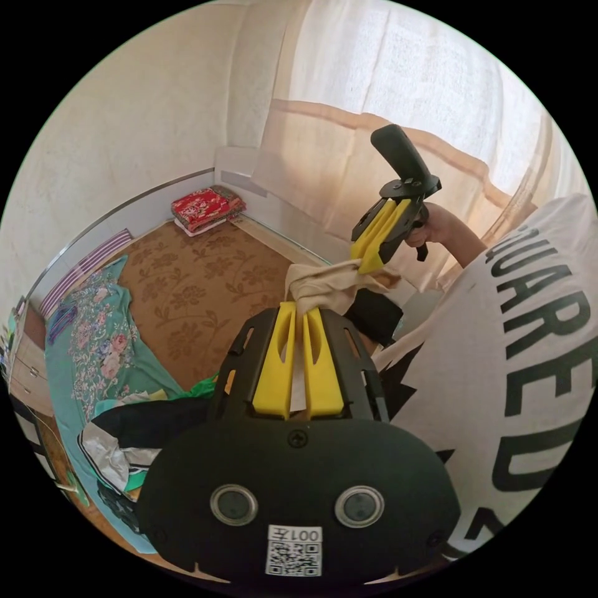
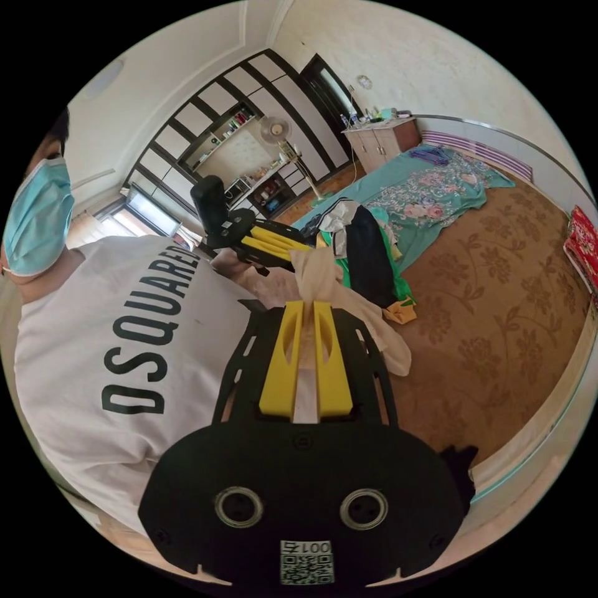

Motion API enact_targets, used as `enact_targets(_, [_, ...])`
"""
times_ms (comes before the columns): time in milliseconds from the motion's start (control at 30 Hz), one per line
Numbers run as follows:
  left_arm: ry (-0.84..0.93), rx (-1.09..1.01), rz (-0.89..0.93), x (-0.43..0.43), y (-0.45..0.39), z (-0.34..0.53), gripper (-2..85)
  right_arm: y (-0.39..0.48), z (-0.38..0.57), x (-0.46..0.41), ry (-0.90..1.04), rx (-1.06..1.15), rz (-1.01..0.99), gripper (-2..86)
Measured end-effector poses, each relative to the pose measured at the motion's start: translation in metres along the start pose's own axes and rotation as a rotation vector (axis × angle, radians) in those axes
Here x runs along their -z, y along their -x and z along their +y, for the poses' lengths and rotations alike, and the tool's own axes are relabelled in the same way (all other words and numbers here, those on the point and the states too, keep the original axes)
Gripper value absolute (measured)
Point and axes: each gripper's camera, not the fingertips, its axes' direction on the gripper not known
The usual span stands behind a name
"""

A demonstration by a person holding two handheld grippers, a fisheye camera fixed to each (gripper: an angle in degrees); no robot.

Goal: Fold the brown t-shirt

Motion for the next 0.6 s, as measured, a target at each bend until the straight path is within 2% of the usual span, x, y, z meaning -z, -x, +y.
enact_targets(233, [0.017,-0.03,0.007,-0.004,0.005,-0.011,-1.0,0.005,0.005,0.015,0.005,-0.009,0.037,0.5])
enact_targets(467, [0.032,-0.059,0.007,-0.007,0.014,-0.02,-1.0,0.004,0.016,0.031,-0.054,-0.045,-0.037,0.6])
enact_targets(600, [0.037,-0.06,0.016,-0.008,0.022,-0.024,-0.9,0.007,0.023,0.037,-0.065,-0.081,-0.012,0.7])
